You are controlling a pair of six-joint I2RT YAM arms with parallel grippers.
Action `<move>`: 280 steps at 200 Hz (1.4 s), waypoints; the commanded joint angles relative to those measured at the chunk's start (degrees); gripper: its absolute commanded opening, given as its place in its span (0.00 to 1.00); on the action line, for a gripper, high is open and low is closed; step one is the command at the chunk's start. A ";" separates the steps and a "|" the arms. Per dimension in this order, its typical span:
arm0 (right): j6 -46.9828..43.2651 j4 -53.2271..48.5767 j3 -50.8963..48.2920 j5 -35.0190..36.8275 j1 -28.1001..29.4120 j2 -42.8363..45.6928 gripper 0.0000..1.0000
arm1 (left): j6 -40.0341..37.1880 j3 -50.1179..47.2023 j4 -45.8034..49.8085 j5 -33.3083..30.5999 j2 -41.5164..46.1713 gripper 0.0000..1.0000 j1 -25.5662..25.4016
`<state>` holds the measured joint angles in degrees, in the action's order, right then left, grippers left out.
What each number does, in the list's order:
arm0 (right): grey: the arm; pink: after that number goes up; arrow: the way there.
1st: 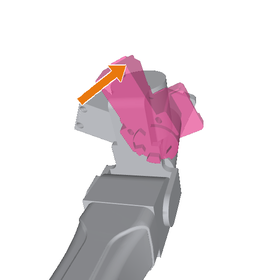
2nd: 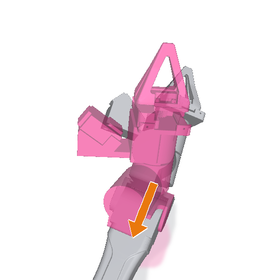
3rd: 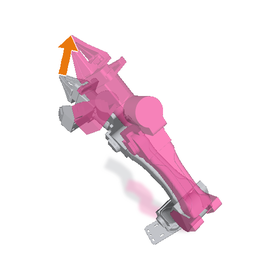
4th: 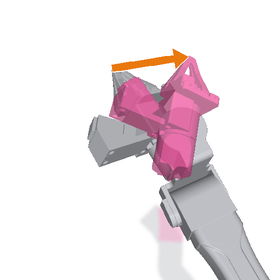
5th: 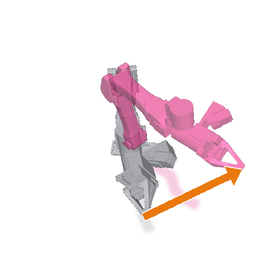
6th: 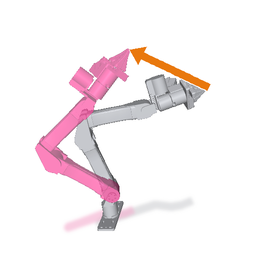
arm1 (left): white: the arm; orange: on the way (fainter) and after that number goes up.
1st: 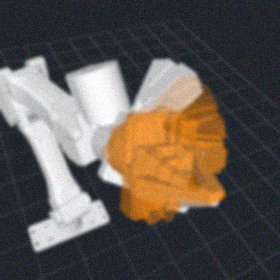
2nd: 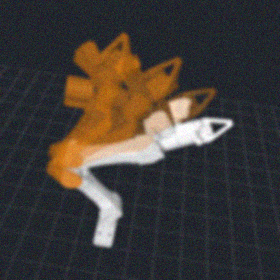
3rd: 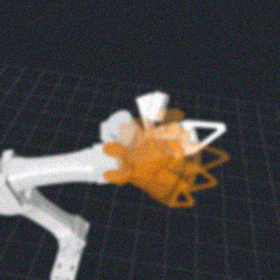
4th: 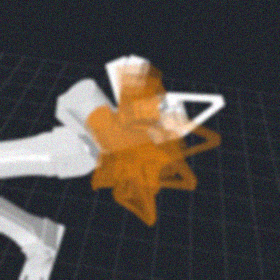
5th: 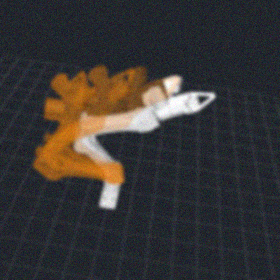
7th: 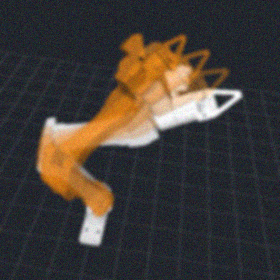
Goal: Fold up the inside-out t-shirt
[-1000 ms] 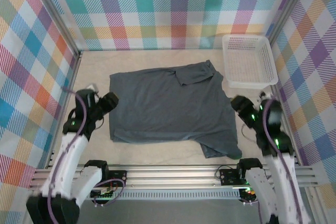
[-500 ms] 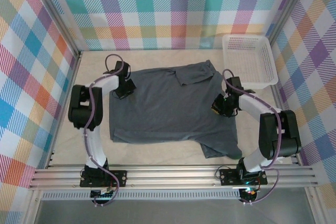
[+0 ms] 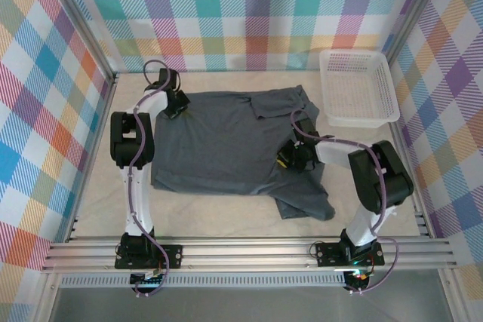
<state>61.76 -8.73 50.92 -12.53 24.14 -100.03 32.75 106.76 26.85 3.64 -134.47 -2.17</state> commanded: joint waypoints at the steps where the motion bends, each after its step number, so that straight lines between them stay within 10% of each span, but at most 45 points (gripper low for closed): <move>1: 3.33 -1.43 0.65 0.26 1.69 -2.10 0.05 | -1.77 2.55 0.08 2.93 -2.79 0.02 1.99; 45: -2.62 -13.05 1.97 10.36 1.71 12.23 0.12 | -2.16 6.59 1.01 7.42 4.33 0.18 2.66; 76: -10.40 -24.42 -4.98 25.30 -0.94 27.33 0.34 | 0.86 -10.93 -4.14 6.61 23.35 0.27 2.22; 103: -22.64 -27.37 -10.44 18.72 -5.78 33.64 0.46 | -1.87 -26.44 -3.18 4.75 38.09 0.31 1.93; 142: -27.02 -26.62 -12.90 11.02 -5.87 28.64 0.63 | -5.77 -40.63 4.52 -2.32 52.15 0.35 1.90; 201: -27.87 -19.72 -10.71 15.62 -5.96 20.40 0.56 | -4.70 -55.13 8.08 -5.45 63.20 0.44 1.97; 235: -29.13 -19.89 -10.90 17.27 -5.97 22.28 0.75 | -4.72 -57.61 8.12 -7.09 66.19 0.45 1.85; 280: -28.07 -19.81 -11.07 16.36 -6.46 19.96 0.42 | -2.04 -56.92 9.71 -8.94 65.07 0.46 1.91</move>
<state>33.17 -28.53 39.00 3.92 17.96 -78.72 28.95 49.69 34.46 -2.94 -69.25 0.03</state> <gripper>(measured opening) 0.473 0.456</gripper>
